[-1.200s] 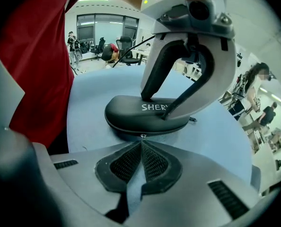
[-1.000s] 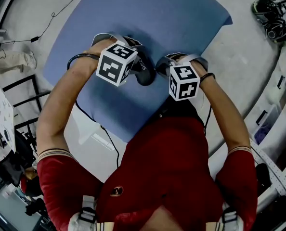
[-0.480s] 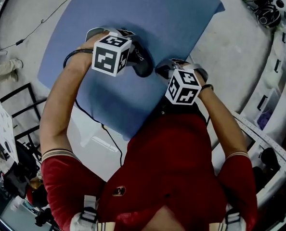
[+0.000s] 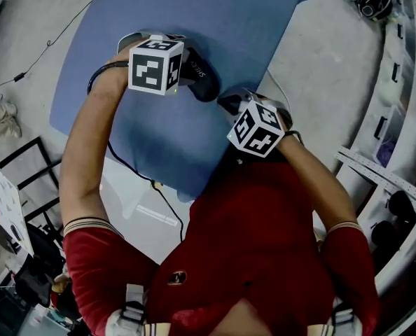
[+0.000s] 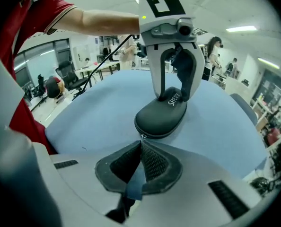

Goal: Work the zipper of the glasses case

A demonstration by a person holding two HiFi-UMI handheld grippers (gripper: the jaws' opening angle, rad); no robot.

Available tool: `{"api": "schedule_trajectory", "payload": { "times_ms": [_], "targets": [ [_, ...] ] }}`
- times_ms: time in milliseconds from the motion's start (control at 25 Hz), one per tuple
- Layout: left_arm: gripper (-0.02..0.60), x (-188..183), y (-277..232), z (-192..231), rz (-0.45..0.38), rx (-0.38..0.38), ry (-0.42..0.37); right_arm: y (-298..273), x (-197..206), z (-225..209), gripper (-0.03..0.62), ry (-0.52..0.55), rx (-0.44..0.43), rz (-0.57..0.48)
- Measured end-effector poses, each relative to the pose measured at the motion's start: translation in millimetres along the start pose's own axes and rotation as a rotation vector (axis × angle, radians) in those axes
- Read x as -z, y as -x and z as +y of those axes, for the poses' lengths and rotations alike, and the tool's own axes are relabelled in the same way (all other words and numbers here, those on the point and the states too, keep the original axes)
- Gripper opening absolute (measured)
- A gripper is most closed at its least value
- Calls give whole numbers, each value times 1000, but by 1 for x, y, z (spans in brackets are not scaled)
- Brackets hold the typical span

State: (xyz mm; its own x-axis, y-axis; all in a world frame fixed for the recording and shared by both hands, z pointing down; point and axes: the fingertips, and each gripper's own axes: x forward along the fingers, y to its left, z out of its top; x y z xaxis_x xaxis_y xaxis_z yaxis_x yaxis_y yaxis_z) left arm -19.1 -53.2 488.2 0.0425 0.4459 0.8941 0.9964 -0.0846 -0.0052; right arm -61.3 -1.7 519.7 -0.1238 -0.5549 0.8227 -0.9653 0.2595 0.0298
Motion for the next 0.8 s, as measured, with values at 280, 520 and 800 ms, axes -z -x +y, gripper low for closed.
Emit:
{"api": "schedule_trajectory", "payload": {
  "times_ms": [280, 520, 800],
  "targets": [
    [173, -2, 0, -1, -17, -12, 9, -1, -5, 7, 2, -195, 105, -20],
    [173, -3, -1, -1, -17, -16, 13, -4, -9, 11, 2, -428, 158, -59],
    [173, -3, -1, 0, -21, -16, 22, -11, -14, 15, 2, -637, 179, -113]
  ]
}}
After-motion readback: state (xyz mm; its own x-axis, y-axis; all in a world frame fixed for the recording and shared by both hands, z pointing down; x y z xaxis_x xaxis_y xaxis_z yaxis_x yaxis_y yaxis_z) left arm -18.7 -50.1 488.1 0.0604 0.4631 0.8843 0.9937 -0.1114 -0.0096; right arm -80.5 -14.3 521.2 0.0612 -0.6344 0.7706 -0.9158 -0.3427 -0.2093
